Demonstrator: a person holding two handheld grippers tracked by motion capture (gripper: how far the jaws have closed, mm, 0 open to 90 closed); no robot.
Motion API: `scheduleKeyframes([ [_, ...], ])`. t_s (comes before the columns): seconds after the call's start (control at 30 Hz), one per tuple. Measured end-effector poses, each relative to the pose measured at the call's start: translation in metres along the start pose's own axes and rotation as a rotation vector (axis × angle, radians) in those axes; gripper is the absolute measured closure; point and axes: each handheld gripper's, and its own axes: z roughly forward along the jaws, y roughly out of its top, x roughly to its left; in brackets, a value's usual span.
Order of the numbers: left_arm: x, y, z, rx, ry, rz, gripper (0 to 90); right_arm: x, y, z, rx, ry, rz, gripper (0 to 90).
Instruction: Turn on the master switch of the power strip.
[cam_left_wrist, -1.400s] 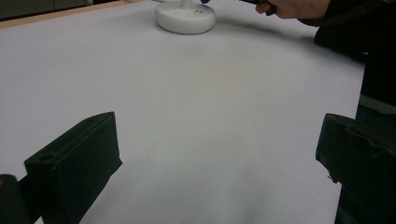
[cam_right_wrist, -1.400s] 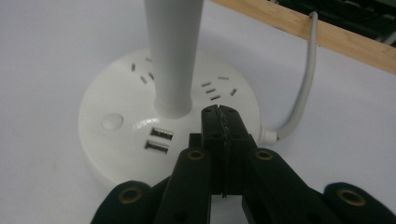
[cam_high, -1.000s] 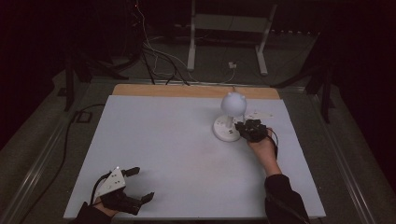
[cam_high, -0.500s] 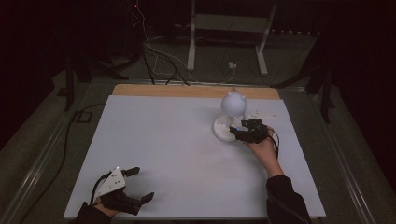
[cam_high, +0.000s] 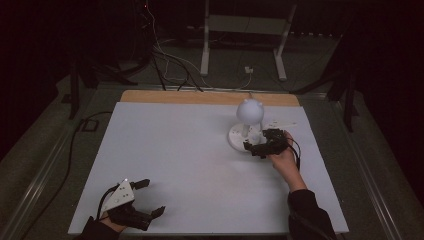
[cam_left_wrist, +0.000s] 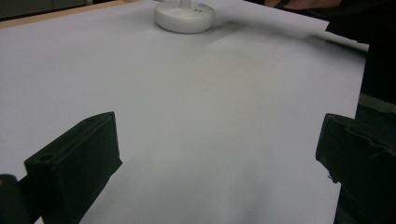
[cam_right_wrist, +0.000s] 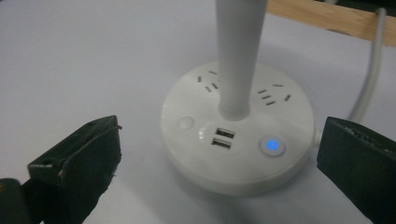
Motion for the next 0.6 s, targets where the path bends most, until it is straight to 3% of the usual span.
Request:
scheduleKeyframes([
  [0.33,0.0,0.0,0.0,0.0,0.002,-0.004,0.2,0.005,-0.005,-0.01,0.025,0.022,0.0,0.0],
  [0.6,0.0,0.0,0.0,0.0,0.001,-0.003,0.2,0.012,-0.019,-0.021,0.035,0.016,-0.008,0.0],
])
